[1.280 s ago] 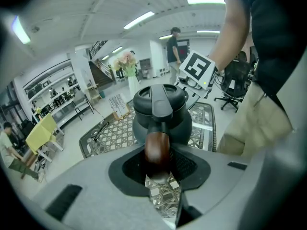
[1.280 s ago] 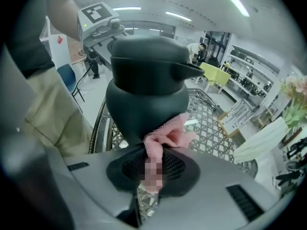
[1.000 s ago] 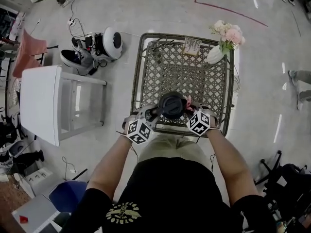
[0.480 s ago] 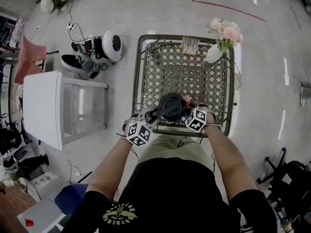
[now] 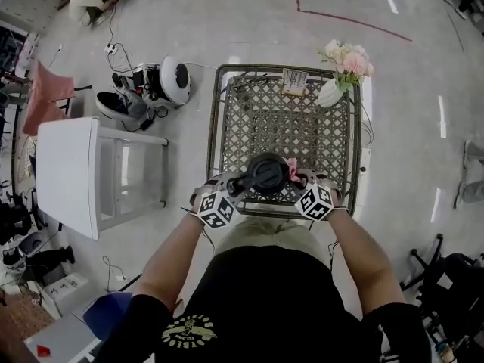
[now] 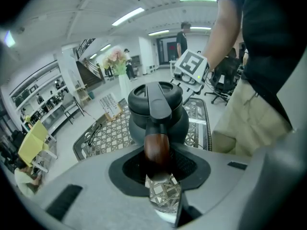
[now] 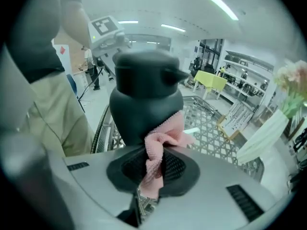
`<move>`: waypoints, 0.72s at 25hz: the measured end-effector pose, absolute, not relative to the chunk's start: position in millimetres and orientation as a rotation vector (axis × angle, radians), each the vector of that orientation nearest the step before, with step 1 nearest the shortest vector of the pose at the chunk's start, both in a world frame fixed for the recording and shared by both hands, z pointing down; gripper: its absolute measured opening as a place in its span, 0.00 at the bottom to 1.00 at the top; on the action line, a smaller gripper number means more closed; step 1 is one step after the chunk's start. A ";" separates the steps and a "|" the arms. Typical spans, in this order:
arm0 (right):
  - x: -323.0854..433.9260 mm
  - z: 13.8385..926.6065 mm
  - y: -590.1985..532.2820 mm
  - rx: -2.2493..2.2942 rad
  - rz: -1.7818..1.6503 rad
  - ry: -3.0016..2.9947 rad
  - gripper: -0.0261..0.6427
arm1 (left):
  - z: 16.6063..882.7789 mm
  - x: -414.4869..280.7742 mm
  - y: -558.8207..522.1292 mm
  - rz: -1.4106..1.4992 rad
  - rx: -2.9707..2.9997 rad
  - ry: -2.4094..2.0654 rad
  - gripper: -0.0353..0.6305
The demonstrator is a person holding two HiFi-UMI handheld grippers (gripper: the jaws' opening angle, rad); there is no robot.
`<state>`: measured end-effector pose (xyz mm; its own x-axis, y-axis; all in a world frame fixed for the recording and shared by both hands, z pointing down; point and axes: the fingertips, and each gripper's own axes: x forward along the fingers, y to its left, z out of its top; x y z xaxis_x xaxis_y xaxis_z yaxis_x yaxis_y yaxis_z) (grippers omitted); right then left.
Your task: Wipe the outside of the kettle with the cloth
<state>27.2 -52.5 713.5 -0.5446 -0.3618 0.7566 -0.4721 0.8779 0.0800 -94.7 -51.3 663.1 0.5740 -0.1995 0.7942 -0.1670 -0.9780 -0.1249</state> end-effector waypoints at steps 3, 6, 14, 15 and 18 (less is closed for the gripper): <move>24.5 688.9 -50.4 0.609 0.130 -2.225 0.10 | 663.3 -96.0 -51.1 -1.402 -2.720 0.226 0.21; 22.2 672.7 -48.9 0.592 0.069 -2.240 0.10 | 664.1 -96.4 -49.9 -1.409 -2.668 0.119 0.22; 20.5 669.9 -45.7 0.502 0.038 -2.250 0.10 | 663.8 -98.9 -57.3 -1.407 -2.585 -0.031 0.22; 21.0 672.1 -46.8 0.500 0.044 -2.248 0.10 | 663.8 -99.4 -58.6 -1.408 -2.573 -0.050 0.22; 20.6 679.8 -51.8 0.473 0.034 -2.232 0.10 | 663.5 -101.5 -63.4 -1.410 -2.535 -0.098 0.22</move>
<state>20.6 -51.8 679.8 -0.5814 -0.3238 0.7465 -0.3465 0.9286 0.1329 -101.5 -63.4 663.5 0.5325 -0.0569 0.8445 0.1737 -0.9692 -0.1748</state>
